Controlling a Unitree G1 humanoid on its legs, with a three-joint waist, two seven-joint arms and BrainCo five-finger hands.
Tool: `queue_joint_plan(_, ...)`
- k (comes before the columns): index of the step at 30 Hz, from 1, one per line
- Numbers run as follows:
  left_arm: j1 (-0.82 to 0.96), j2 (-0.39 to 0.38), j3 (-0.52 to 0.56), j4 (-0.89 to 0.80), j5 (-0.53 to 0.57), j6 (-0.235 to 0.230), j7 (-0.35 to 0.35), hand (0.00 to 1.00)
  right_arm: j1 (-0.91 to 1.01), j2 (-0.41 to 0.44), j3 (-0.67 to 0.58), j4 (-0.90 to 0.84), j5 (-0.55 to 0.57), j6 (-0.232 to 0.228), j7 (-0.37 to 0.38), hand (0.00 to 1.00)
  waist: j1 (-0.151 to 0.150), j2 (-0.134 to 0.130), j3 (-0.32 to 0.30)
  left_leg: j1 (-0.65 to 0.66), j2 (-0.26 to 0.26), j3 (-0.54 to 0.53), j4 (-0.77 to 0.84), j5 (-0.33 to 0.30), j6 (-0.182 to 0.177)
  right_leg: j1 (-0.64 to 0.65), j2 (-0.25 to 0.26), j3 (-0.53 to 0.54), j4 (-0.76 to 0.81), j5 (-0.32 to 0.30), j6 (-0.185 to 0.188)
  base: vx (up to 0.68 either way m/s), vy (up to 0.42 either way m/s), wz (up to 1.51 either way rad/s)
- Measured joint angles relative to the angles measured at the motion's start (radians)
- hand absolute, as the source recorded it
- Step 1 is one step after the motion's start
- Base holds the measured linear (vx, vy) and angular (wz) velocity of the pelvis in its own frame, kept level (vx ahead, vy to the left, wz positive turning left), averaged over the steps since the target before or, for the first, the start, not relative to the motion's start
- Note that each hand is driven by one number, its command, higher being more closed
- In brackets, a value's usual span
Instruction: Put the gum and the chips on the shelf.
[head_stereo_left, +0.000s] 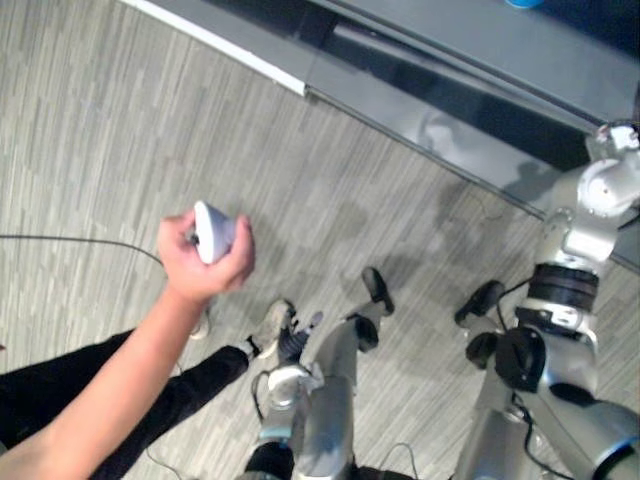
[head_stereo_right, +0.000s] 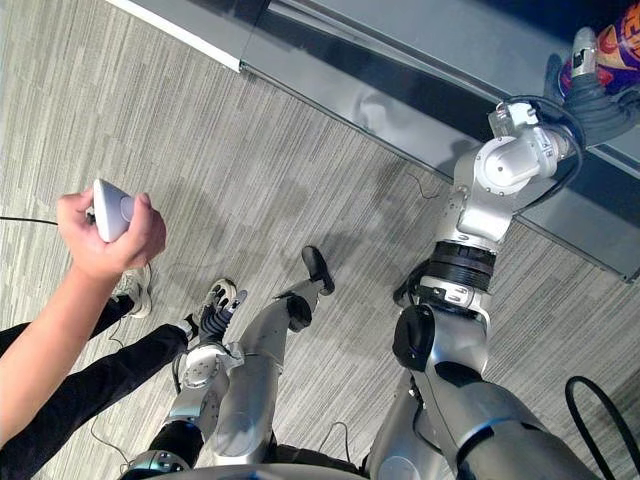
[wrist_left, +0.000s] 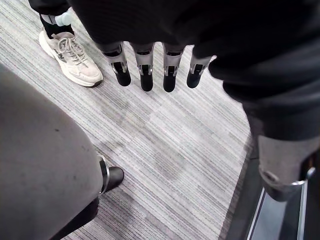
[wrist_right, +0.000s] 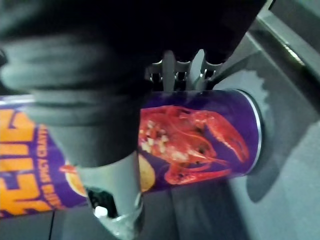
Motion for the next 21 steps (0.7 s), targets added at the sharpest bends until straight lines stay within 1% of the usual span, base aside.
queue_joint_plan(4,0.0,0.0,0.0,-0.008,-0.002,0.0,0.0,0.0,-0.001,-0.019,0.001,0.006,0.024,-0.008,0.01,0.0,0.003,0.0,0.0,-0.004,-0.002,-0.002,-0.001,0.0,0.0,0.0,-0.008,-0.017,0.001,0.0,0.0,0.03,-0.004,0.03)
queue_joint_plan(8,0.0,0.0,0.003,-0.009,-0.037,0.0,-0.002,0.0,-0.005,-0.047,0.017,0.041,0.029,-0.02,0.01,0.0,0.002,0.0,0.0,-0.007,-0.005,-0.007,0.0,0.001,0.001,0.003,-0.012,-0.024,0.001,0.0,-0.001,0.04,0.002,0.04)
queue_joint_plan(13,0.0,-0.001,0.004,-0.009,-0.037,0.0,-0.005,0.0,-0.007,-0.046,0.031,0.079,0.03,-0.024,0.011,0.0,-0.004,-0.001,0.0,0.002,-0.002,-0.015,0.004,0.002,0.001,0.026,-0.012,-0.044,0.0,0.001,-0.001,0.05,-0.007,0.04)
queue_joint_plan(17,0.001,-0.001,0.008,-0.009,-0.037,0.0,-0.006,0.0,0.004,-0.025,0.054,0.12,0.064,-0.024,0.013,0.0,-0.008,-0.001,-0.001,0.027,0.011,-0.017,0.027,0.0,0.001,0.07,-0.012,-0.067,0.004,0.0,-0.001,0.05,-0.016,0.03)
queue_joint_plan(21,0.01,-0.001,0.01,-0.008,-0.037,0.003,-0.007,0.0,0.05,0.024,0.067,0.128,0.068,-0.023,0.031,0.0,-0.01,-0.003,-0.001,0.058,0.024,-0.024,0.058,-0.02,0.003,0.114,-0.013,-0.074,0.017,-0.011,-0.016,0.02,-0.021,0.02)
